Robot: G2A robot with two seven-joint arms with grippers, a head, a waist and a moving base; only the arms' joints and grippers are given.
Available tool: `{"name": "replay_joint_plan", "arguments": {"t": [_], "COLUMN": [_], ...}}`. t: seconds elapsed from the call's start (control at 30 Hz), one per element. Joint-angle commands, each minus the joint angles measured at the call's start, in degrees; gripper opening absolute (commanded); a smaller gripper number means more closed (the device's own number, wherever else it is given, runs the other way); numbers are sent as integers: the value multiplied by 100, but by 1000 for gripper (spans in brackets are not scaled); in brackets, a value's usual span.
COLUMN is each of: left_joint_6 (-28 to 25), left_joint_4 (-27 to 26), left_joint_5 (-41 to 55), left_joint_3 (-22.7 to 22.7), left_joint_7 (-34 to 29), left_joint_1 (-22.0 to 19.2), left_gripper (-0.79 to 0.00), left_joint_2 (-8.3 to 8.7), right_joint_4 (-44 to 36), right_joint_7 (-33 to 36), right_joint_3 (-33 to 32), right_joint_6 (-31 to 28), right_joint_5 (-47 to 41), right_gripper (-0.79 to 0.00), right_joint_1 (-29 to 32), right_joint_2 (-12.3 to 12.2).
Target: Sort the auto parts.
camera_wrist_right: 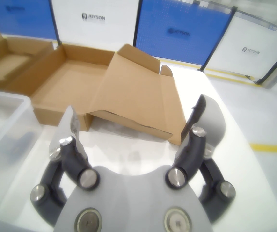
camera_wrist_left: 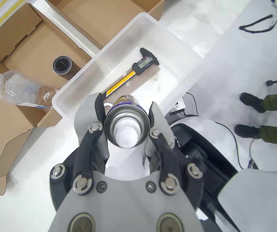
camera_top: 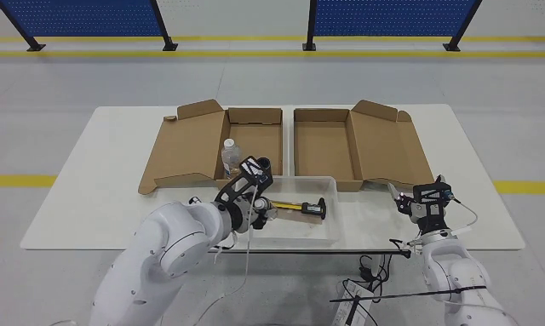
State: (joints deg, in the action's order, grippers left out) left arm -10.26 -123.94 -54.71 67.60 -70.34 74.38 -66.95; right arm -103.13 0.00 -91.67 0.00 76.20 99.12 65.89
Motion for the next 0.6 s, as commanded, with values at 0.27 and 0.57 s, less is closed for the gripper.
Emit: {"name": "replay_joint_plan", "arguments": {"t": [0.27,0.57], "left_joint_6": [-57,-53], "left_joint_4": [-212,-135], "left_joint_5": [413,428], "left_joint_3": [207,292], "left_joint_7": [-159,-111], "left_joint_1": [-8,32], "left_gripper": [-785,-785], "left_joint_2": [61,112], "right_joint_4": [0,0], "right_joint_7": [0,0], "right_joint_3": [0,0], "right_joint_6": [0,0], "right_joint_5": [0,0], "right_gripper": [0,0], "right_joint_1": [0,0], "right_joint_2": [0,0]}}
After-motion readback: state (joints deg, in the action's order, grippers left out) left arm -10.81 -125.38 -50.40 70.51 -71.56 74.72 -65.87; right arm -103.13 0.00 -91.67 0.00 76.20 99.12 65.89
